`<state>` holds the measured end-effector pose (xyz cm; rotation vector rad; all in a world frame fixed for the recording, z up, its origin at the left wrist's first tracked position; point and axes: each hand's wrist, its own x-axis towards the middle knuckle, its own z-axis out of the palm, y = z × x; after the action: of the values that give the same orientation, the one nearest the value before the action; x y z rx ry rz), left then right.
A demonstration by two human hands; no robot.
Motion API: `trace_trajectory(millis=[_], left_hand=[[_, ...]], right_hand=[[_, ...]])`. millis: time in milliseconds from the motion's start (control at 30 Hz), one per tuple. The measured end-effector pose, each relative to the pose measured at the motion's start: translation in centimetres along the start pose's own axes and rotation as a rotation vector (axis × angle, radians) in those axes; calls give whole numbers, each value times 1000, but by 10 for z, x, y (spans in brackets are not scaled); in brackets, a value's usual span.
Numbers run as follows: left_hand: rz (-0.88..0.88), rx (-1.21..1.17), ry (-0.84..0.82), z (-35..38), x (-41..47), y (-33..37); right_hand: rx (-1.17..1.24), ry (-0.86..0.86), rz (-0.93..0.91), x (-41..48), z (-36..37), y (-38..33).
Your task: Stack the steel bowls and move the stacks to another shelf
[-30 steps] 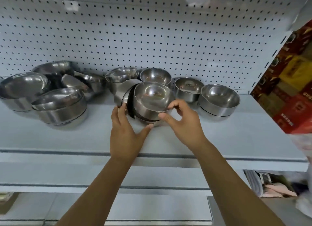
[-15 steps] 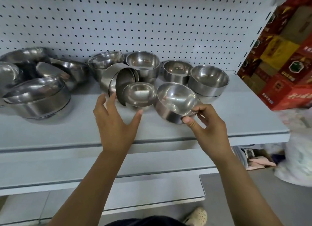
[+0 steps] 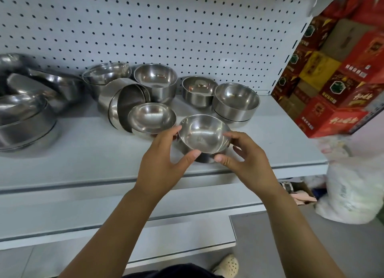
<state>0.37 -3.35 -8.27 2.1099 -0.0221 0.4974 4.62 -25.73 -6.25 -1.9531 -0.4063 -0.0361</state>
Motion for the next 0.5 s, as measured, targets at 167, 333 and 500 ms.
trace_trajectory(millis=[167,333,500], left_hand=[[-34,-23,-47,2,2,2],[-65,-48,-74,9,10,6],[-84,-19,-67,16,13,3]], right_hand=[[9,203,-7,14,-29,4],[-114,319,18,44,-45,13],[-150,248,60,74,-43,20]])
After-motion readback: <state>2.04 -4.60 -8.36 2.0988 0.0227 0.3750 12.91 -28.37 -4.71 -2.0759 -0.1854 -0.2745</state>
